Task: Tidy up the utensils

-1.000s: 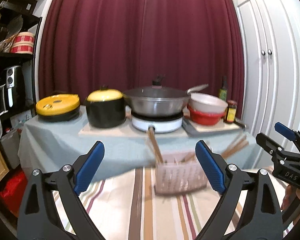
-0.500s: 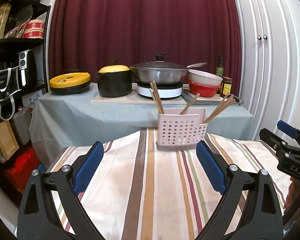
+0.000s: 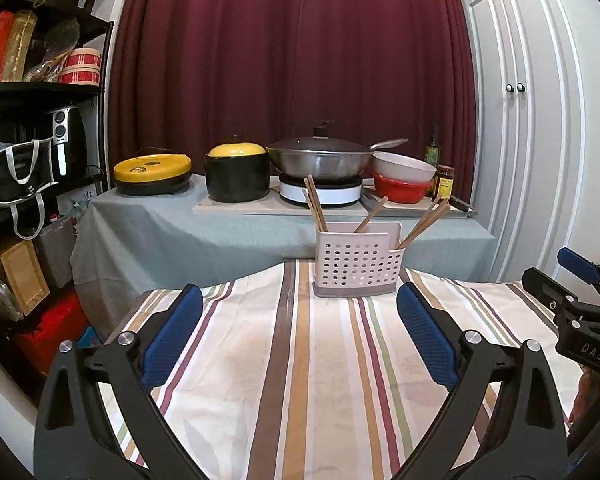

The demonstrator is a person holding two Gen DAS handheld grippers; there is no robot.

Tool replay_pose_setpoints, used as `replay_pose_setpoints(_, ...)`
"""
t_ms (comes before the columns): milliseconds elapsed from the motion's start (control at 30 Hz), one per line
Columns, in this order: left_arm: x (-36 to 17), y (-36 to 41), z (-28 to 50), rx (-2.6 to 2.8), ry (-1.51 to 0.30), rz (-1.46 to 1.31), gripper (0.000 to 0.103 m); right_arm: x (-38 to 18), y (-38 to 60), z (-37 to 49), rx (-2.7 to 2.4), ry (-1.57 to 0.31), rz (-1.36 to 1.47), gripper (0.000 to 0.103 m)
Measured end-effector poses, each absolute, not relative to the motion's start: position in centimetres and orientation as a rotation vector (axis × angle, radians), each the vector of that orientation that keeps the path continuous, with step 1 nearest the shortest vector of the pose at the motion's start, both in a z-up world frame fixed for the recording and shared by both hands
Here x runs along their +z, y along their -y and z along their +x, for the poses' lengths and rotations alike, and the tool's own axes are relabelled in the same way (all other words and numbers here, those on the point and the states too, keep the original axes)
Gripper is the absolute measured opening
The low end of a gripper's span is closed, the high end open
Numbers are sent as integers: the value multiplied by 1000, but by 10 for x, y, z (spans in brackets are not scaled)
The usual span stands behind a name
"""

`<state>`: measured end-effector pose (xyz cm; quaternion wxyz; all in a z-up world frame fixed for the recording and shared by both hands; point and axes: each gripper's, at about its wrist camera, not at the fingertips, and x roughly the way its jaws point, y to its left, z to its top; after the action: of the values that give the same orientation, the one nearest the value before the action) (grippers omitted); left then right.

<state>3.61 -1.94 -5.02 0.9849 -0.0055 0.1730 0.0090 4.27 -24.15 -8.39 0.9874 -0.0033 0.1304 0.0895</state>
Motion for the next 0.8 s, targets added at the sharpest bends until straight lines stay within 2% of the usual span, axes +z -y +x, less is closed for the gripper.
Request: replay_pose_setpoints(800, -33, 19, 16, 30, -308, -20, 96, -69, 240, 25, 171, -219, -19, 86)
